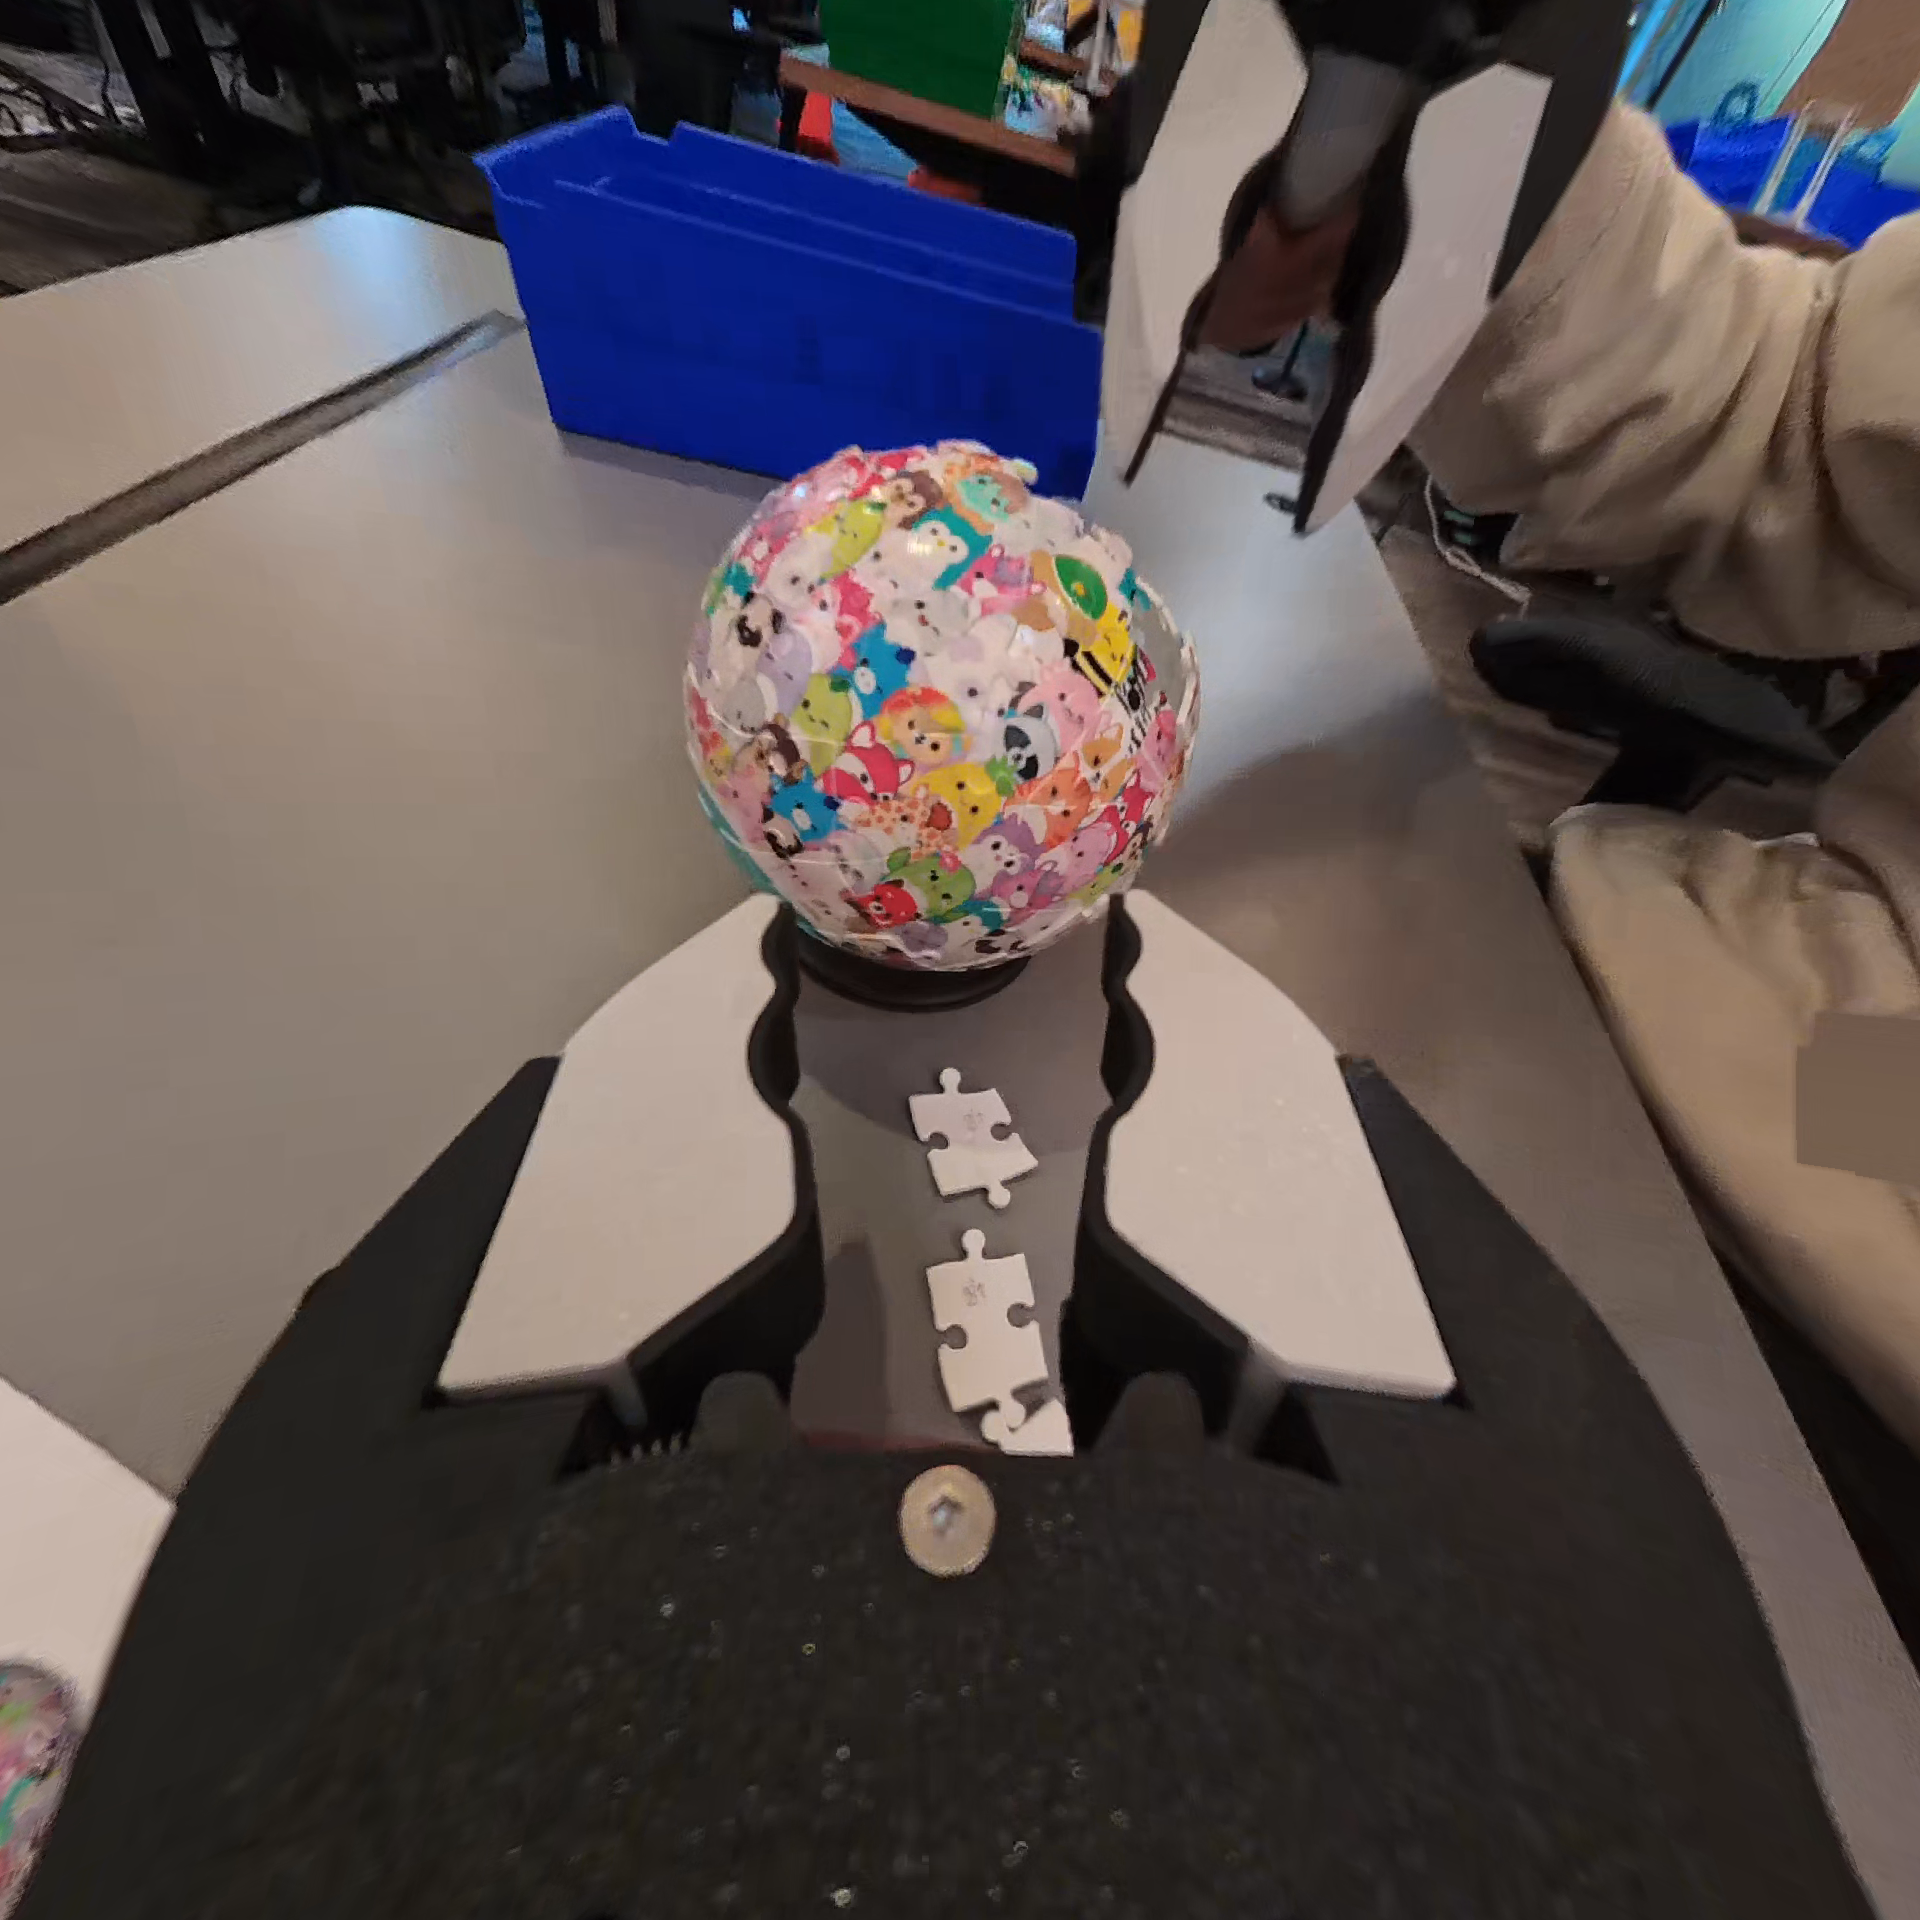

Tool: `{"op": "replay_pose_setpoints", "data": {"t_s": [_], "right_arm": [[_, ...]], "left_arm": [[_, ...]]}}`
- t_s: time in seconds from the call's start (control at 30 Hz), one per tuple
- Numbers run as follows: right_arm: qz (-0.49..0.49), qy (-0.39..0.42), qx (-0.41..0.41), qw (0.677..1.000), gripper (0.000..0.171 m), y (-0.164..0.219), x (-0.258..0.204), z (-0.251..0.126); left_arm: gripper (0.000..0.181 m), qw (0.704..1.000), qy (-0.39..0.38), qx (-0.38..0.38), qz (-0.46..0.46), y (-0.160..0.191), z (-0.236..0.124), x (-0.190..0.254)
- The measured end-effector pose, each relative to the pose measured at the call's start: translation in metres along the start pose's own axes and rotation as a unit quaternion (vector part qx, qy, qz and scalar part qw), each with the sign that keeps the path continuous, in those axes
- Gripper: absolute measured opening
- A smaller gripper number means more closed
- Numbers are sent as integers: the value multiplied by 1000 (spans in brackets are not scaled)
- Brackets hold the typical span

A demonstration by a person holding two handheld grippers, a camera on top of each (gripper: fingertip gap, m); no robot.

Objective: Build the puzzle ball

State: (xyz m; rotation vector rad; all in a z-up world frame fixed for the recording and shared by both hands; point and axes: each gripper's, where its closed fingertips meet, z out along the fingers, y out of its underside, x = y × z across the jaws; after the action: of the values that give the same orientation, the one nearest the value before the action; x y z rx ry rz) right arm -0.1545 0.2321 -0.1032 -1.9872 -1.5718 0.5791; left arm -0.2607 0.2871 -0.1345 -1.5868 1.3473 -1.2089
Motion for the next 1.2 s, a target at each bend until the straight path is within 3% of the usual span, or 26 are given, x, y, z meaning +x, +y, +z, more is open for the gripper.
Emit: {"op": "replay_pose_setpoints", "data": {"t_s": [0.13, 0.3, 0.8, 1.2], "right_arm": [[45, -94, -27, 994, 25, -9, -3, 15], [25, -70, -48, 996, 25, -7, 3, 22], [35, -103, -84, 990, 16, -1, -5, 39], [48, -120, -66, 989, 10, -5, -2, 39]], "left_arm": [[53, 999, 5, 28, -18, -6, -3, -2], [51, 1000, 1, 24, -15, -5, -3, -2], [46, 999, 6, 30, -21, -8, -5, 0], [45, 999, 5, 23, -23, -4, -3, -1]]}}
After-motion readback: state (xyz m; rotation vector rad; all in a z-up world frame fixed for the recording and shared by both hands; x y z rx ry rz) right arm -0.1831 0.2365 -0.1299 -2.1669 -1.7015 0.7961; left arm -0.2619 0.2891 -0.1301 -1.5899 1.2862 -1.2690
